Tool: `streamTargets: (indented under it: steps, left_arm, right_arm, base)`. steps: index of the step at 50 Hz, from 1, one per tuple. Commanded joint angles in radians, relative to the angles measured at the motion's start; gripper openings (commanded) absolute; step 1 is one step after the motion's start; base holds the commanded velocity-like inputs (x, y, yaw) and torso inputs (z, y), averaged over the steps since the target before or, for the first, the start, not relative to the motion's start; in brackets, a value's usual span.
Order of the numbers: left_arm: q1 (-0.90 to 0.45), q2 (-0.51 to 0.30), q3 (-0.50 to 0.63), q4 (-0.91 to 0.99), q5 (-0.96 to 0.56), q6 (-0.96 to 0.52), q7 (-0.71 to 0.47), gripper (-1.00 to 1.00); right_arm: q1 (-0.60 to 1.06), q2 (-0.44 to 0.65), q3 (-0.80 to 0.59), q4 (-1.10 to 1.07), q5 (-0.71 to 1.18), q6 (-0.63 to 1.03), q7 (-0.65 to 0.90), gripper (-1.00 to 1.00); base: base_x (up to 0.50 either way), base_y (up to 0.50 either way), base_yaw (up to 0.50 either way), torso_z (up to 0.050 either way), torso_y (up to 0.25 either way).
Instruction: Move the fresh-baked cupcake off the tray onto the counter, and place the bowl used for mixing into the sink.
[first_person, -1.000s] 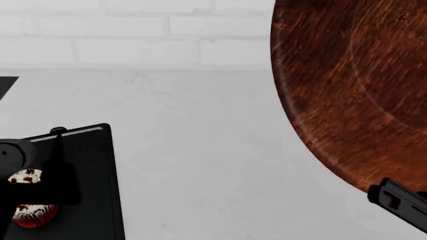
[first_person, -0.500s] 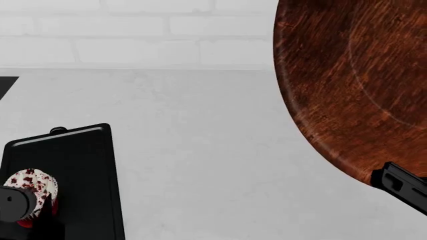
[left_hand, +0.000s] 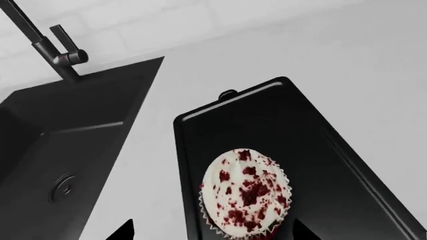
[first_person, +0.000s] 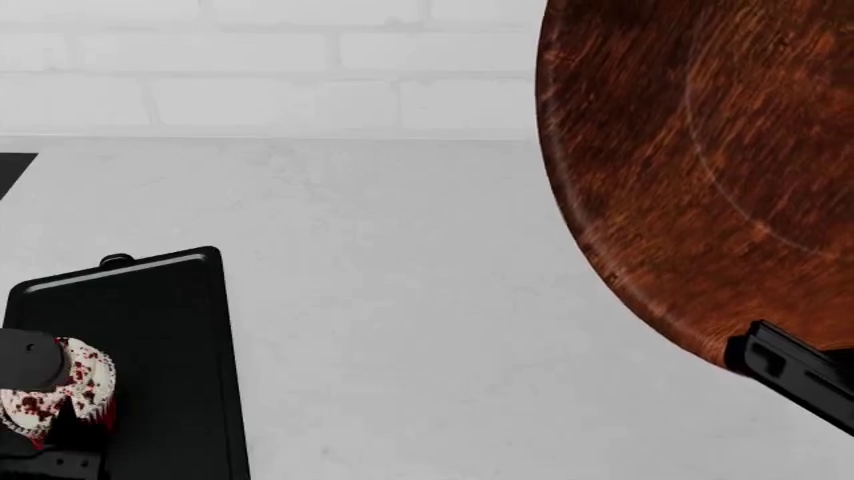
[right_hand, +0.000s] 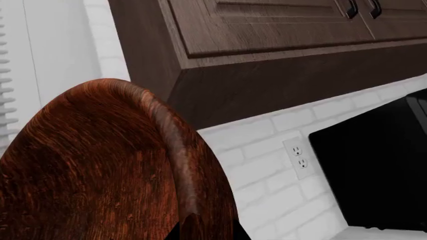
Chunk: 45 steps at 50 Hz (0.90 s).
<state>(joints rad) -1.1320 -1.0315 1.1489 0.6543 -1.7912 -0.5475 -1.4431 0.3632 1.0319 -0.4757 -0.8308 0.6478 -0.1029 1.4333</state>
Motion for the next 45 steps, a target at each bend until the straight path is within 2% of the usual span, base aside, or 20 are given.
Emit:
streamTargets:
  steps: [1, 11, 21, 45]
  left_arm:
    - [-0.051, 0.017, 0.096, -0.118, 0.002, 0.032, 0.06, 1.0]
    - [-0.076, 0.069, 0.104, -0.122, -0.007, 0.003, 0.055, 1.0]
    - [-0.084, 0.084, 0.104, -0.137, 0.0, -0.002, 0.066, 1.0]
    - [-0.036, 0.117, 0.124, -0.256, 0.066, 0.018, 0.179, 1.0]
  right_arm:
    - [0.038, -0.026, -0.002, -0.003, -0.006, 0.055, -0.017, -1.0]
    - [0.035, -0.029, 0.006, 0.0, -0.005, 0.054, -0.024, -1.0]
    - [0.029, -0.033, 0.013, -0.007, -0.009, 0.06, -0.023, -1.0]
    - [0.039, -0.056, 0.008, -0.017, -0.031, 0.103, -0.031, -1.0]
  base:
    - [0.0, 0.0, 0.0, 0.0, 0.0]
    - [0.0, 0.0, 0.0, 0.0, 0.0]
    - [0.0, 0.0, 0.0, 0.0, 0.001]
    - [0.0, 0.0, 0.0, 0.0, 0.0]
